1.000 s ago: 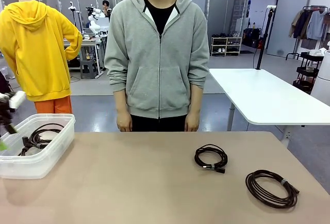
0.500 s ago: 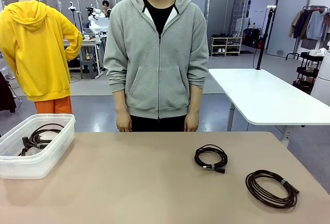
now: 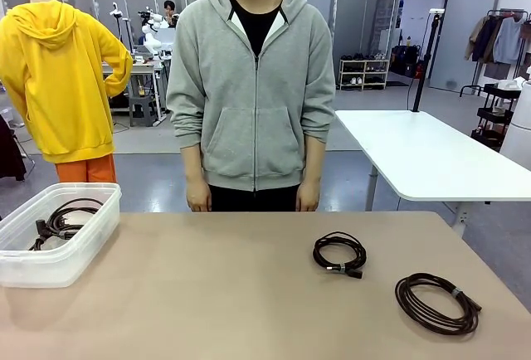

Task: Organize and store the cables.
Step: Place the USB Extension Cable into the Organizing box.

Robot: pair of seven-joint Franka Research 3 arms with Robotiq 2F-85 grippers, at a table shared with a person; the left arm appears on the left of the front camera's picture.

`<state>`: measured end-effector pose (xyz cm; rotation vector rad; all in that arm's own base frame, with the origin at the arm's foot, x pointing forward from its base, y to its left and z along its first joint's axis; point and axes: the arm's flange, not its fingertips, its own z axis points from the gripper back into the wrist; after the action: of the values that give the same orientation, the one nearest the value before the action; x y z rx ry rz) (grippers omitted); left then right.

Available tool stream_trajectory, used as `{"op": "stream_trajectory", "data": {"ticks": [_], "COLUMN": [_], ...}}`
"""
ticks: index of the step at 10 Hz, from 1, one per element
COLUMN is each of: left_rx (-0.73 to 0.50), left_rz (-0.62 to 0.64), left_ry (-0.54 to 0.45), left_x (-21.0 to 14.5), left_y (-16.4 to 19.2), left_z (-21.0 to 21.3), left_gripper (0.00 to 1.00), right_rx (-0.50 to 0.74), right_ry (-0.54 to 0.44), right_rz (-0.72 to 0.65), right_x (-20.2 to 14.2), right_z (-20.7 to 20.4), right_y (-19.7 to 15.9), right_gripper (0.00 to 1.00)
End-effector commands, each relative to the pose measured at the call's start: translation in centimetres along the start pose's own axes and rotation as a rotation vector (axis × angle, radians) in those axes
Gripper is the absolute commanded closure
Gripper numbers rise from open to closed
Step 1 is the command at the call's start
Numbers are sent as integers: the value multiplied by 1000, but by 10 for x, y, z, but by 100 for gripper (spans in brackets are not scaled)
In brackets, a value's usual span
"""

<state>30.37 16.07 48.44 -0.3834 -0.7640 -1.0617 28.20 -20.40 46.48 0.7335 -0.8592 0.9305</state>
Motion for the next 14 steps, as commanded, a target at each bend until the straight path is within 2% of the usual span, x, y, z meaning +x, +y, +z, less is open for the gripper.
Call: {"op": "stream_trajectory", "data": {"ticks": [1, 6, 7, 8, 9, 10, 12, 14], "left_rx": [-11, -11, -11, -11, -11, -11, -11, -11], "left_rz": [23, 23, 23, 23, 23, 23, 23, 23], "left_ry": [28, 28, 28, 28, 28, 28, 28, 28], "left_x": [9, 9, 9, 9, 9, 9, 9, 9], "left_y": [20, 20, 20, 20, 20, 20, 20, 20], "left_z": [0, 0, 0, 0, 0, 0, 0, 0], "left_gripper": [0, 0, 0, 0, 0, 0, 0, 0], "right_rx": [1, 0, 34, 75, 41, 85, 106, 72], "right_ry": [-14, 0, 118, 250, 352, 435, 604, 748], "right_rz": [16, 0, 55, 97, 126, 162, 197, 268], "right_x": [0, 0, 35, 67, 92, 114, 140, 154], "right_z": [0, 0, -19, -53, -90, -130, -195, -260], "right_y": [1, 0, 3, -7, -20, -30, -32, -30], "right_gripper": [0, 0, 0, 0, 0, 0, 0, 0]}}
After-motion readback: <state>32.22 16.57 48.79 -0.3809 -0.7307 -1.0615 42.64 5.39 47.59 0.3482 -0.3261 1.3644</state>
